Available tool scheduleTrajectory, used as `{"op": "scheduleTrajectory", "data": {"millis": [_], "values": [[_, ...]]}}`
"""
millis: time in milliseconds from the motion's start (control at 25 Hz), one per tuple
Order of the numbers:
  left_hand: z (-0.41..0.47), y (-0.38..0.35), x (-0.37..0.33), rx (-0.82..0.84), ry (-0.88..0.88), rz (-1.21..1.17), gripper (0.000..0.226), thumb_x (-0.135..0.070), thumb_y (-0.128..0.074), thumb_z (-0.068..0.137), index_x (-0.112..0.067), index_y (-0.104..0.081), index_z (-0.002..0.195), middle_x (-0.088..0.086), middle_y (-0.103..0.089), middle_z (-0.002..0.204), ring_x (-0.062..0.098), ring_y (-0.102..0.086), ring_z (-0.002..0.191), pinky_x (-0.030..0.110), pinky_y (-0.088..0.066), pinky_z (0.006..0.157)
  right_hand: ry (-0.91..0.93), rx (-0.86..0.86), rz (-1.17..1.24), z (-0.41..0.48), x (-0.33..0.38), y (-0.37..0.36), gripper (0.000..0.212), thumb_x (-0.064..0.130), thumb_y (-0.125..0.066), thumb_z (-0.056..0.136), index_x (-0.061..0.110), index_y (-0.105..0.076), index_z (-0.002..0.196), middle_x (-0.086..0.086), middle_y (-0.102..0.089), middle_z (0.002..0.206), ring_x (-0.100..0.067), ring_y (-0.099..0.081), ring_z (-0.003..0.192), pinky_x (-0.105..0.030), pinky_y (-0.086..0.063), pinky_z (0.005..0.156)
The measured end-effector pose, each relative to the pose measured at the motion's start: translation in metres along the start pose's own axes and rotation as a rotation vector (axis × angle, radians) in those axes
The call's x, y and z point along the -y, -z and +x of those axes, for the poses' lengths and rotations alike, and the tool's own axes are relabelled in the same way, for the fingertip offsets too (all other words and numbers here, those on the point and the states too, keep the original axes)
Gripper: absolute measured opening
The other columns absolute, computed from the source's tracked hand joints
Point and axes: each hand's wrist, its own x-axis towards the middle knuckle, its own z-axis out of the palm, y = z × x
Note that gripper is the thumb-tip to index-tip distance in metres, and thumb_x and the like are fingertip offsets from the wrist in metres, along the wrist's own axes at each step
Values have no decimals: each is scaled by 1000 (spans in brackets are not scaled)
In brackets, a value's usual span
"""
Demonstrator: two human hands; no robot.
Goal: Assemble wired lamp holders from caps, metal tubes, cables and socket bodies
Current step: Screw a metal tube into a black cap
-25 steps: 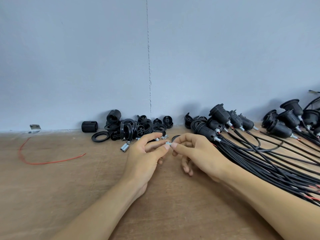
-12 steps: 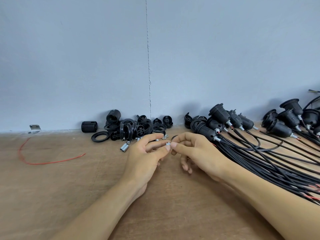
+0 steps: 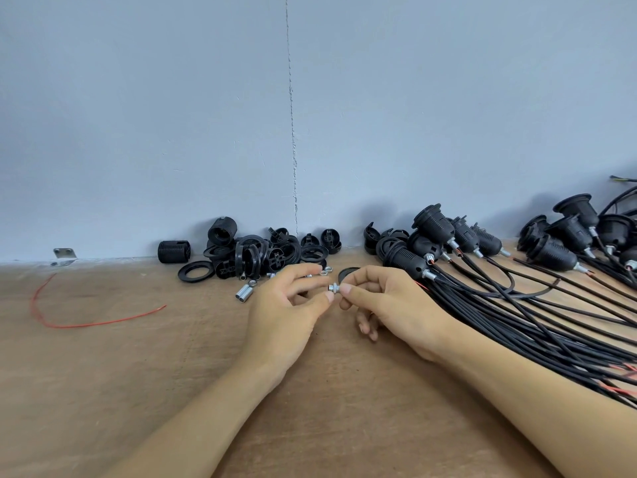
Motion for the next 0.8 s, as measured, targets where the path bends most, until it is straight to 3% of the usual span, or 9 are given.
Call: {"op": "scheduleTrajectory", "data": {"millis": [120,240,320,480,640,720,800], "values": [[5,9,3,-240,-310,560,34,-12,-77,83,-29,-72,113,-18,-70,108,9,-57,86,20,-45,77,-3,-49,23,1,0,1,14,12,-68,94,0,-64,100,-7,-72,78,-17,-55,49,-27,-46,42],[14,21,9,-231,-267,861,38,-20,-77,86,-18,-71,124,-3,-63,124,24,-49,112,37,-45,94,3,-36,8,0,0,0,12,11,-69,93,1,-65,99,-7,-71,77,-17,-56,51,-28,-47,44],[16,25,13,-181,-191,869,32,-24,-76,88,-19,-74,119,-3,-67,124,24,-47,111,37,-43,95,6,-33,-2,0,0,0,11,10,-69,93,2,-66,98,-7,-71,77,-17,-56,51,-28,-47,44],[15,23,11,-201,-216,798,23,-30,-83,81,-24,-74,101,-9,-72,106,19,-49,100,39,-45,87,2,-65,4,1,0,2,11,10,-69,92,1,-66,98,-5,-71,75,-18,-56,50,-28,-46,44],[15,21,9,-123,-290,801,47,-35,-83,80,-29,-66,123,-16,-68,110,13,-46,102,31,-43,85,5,-75,-10,2,-2,2,9,10,-69,92,3,-66,97,-5,-72,76,-17,-57,51,-28,-47,44],[15,20,10,-40,-348,854,38,-29,-81,83,-29,-71,120,-16,-71,112,11,-42,96,31,-41,83,7,-82,-10,3,-3,2,8,9,-70,92,4,-66,97,-6,-72,77,-18,-57,51,-28,-46,44],[16,21,13,-35,-369,812,18,-20,-81,84,-26,-75,100,-17,-71,102,10,-43,91,29,-40,81,3,-97,-5,4,-4,2,8,8,-70,91,4,-66,97,-7,-72,77,-18,-57,50,-29,-47,44]]}}
